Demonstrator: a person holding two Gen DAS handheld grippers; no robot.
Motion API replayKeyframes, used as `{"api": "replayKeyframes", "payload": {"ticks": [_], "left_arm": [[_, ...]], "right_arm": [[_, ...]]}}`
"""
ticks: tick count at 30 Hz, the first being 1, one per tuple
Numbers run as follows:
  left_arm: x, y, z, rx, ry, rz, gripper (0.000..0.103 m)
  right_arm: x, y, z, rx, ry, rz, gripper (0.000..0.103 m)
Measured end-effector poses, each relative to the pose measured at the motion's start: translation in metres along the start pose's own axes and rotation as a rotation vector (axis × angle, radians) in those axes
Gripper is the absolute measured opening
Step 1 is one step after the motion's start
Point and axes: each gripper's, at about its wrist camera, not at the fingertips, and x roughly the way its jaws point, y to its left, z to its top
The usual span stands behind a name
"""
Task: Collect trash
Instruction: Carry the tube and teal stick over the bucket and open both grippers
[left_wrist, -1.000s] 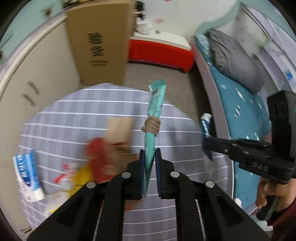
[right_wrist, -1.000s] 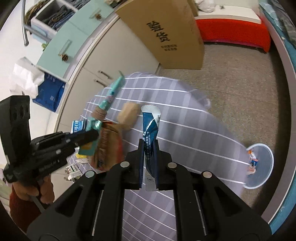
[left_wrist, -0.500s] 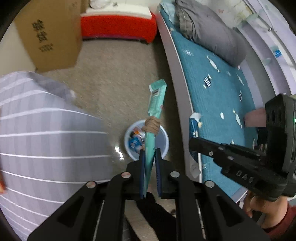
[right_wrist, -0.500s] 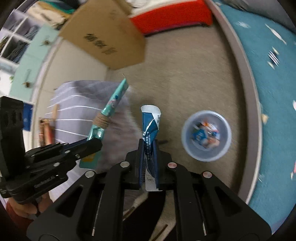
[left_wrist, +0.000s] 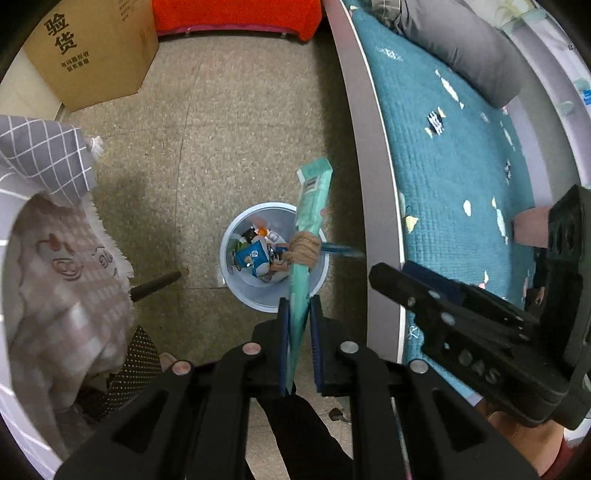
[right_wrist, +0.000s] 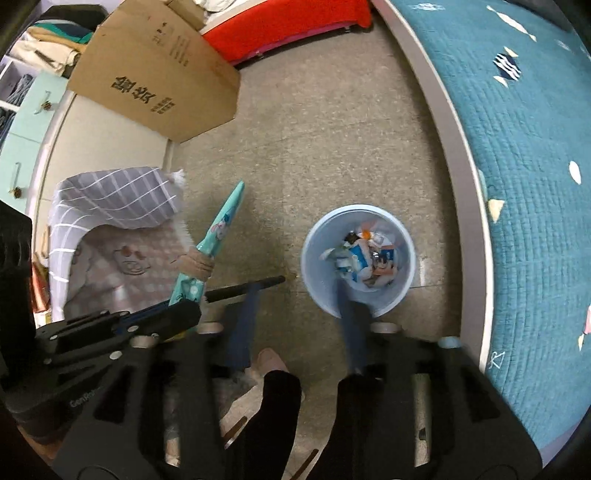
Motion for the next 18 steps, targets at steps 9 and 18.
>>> {"api": "replayKeyframes", "payload": {"ticks": [9,18], "left_arm": [[0.038,-0.016,-0.002,0.003,0.068,0.012,0.01],[0.062,-0.033,0.001,0.032,0.126,0.028,0.011]], "right_arm": [[0.001,-0.031,-0.021,0.058,0.005,-0.022,0.053],[-0.01,-0.057,-0.024,0.125,-0.035,-0.037,0.054]]}}
